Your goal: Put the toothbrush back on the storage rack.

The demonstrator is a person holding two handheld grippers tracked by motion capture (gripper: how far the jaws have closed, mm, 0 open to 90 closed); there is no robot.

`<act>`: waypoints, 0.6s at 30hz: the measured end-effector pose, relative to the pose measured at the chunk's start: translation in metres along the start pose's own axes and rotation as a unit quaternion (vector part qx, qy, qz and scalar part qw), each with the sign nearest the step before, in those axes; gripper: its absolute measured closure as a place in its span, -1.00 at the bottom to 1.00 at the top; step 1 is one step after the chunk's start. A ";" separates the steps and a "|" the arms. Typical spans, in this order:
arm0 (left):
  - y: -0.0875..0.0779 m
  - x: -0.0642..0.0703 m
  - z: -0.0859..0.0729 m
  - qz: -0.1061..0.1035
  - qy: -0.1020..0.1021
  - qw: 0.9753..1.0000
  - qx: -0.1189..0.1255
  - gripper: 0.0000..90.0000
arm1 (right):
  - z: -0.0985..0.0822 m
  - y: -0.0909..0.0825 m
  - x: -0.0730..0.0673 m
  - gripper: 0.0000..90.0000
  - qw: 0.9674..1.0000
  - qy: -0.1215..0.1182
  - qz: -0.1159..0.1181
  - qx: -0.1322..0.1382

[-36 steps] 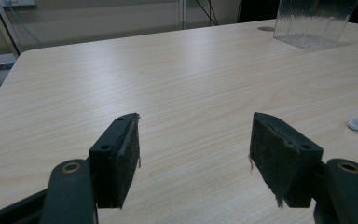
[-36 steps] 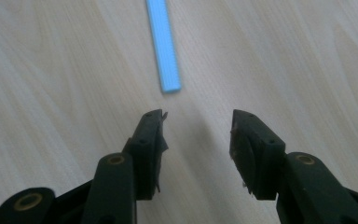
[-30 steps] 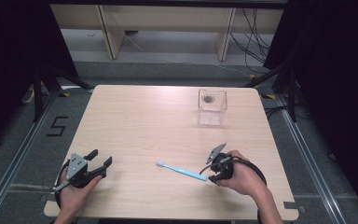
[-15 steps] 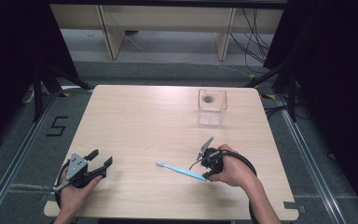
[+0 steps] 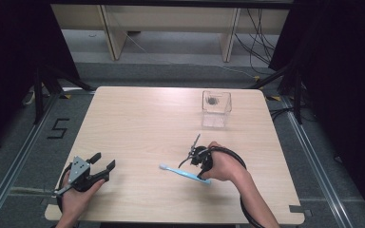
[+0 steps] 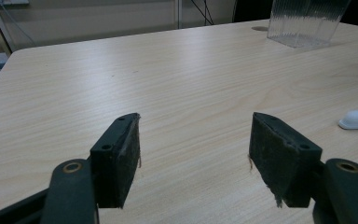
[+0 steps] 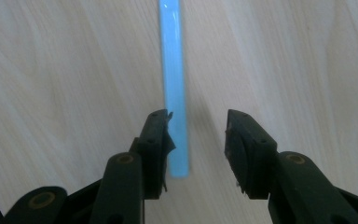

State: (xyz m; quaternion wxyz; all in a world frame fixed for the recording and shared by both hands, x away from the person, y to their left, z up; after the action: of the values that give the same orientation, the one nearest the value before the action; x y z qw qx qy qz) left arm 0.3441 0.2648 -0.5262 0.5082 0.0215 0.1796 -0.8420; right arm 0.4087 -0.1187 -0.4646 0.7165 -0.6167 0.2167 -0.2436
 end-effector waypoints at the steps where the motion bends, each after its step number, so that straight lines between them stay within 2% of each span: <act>1: 0.001 0.000 0.000 0.000 -0.002 1.000 0.003 -0.27 | 0.003 0.001 -0.001 0.37 1.000 -0.007 -0.002 -0.004; 2: 0.001 0.000 0.000 0.001 -0.001 1.000 -0.001 -0.26 | 0.006 0.003 -0.003 0.39 1.000 -0.004 0.002 -0.005; 4: 0.001 0.000 0.000 0.000 -0.002 1.000 0.003 -0.26 | 0.012 0.006 -0.005 0.40 1.000 -0.018 0.003 -0.013; 8: 0.000 0.000 0.000 0.001 -0.002 1.000 -0.001 -0.26 | 0.023 0.010 -0.011 0.43 0.999 -0.028 0.005 -0.023; 9: 0.000 0.000 0.000 0.001 -0.001 1.000 -0.002 -0.27 | 0.025 0.011 -0.012 0.44 0.999 -0.023 0.004 -0.024; 12: 0.000 0.000 0.000 0.000 -0.002 1.000 0.000 -0.27 | 0.035 0.013 -0.014 0.45 0.999 -0.036 0.006 -0.028; 13: 0.000 0.000 0.000 0.000 -0.002 1.000 0.000 -0.27 | 0.036 0.013 -0.015 0.46 0.999 -0.030 0.006 -0.031; 14: 0.000 0.000 0.000 0.000 -0.002 1.000 -0.001 -0.27 | 0.039 0.015 -0.015 0.47 0.999 -0.041 0.008 -0.031; 17: 0.000 0.000 0.000 -0.001 -0.002 1.000 -0.002 -0.27 | 0.044 0.017 -0.017 0.49 0.999 -0.038 0.007 -0.037; 18: 0.001 0.000 0.000 -0.002 -0.002 1.000 0.004 -0.27 | 0.045 0.017 -0.017 0.50 0.998 -0.041 0.008 -0.040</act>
State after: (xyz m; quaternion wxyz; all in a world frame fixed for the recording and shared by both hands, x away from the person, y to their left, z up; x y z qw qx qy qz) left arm 0.3450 0.2643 -0.5267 0.5068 0.0213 0.1750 -0.8438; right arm 0.4241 -0.0706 -0.4750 0.7016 -0.6522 0.2019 -0.2038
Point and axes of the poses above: each handheld gripper's, and its own axes: y roughly forward along the jaws, z roughly out of its top, x roughly to its right, the point moved 1 cm from there along y, roughly forward along the jaws, and after that the axes turned 15 degrees about y, right-handed, at the moved point
